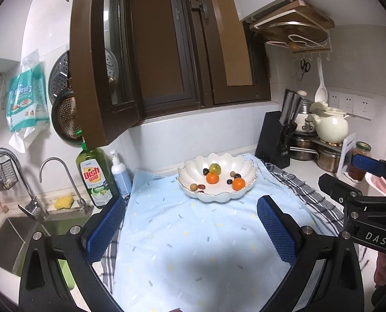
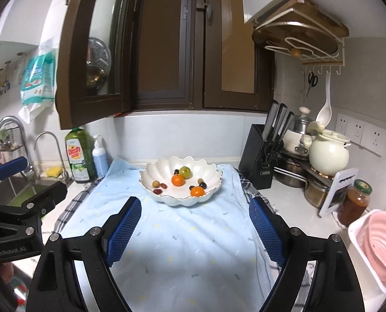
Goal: Organize fruits
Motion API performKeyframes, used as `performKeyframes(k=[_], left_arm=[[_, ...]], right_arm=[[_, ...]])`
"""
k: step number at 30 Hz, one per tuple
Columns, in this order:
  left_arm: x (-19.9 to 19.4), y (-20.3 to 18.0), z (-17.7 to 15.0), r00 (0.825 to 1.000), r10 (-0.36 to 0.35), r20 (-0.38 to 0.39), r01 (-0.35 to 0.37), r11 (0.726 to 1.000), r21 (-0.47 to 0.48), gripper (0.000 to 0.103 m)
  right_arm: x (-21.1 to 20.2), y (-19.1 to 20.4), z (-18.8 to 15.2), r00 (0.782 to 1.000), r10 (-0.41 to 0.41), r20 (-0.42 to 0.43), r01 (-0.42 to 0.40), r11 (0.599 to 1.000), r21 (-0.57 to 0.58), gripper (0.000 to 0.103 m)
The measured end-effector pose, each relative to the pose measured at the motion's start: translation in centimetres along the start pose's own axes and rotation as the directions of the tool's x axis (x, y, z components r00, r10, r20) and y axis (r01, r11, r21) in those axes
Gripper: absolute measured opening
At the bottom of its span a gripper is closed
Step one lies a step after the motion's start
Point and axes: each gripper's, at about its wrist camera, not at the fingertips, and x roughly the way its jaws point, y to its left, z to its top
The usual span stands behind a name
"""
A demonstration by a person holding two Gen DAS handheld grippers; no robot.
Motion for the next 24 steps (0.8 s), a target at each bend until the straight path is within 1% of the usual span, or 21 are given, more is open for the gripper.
performKeyframes(k=[4,11,24], left_arm=[[-2.4,-0.1,-1.0,1.0,-0.004,0.005,0.004,1.0,-0.003,0.103],[-5.1,0.3,-1.7,1.0,0.001,0.022,0.0,1.0,-0.017,0.103],[-7.0,-0.2,-2.6,0.999,-0.024,0.023,0.024,1.0,-0.008,0.103]], right_arm=[[-2.2,0.2,-0.9,1.0,-0.009,0.007,0.009,1.0,-0.003,0.086],[-4.8,0.7,-2.4,1.0,-0.017,0.0,0.017,1.0,-0.015,0.087],[-7.1,0.3,-3.8,1.0,-0.013,-0.019,0.013,1.0,0.01,0.088]])
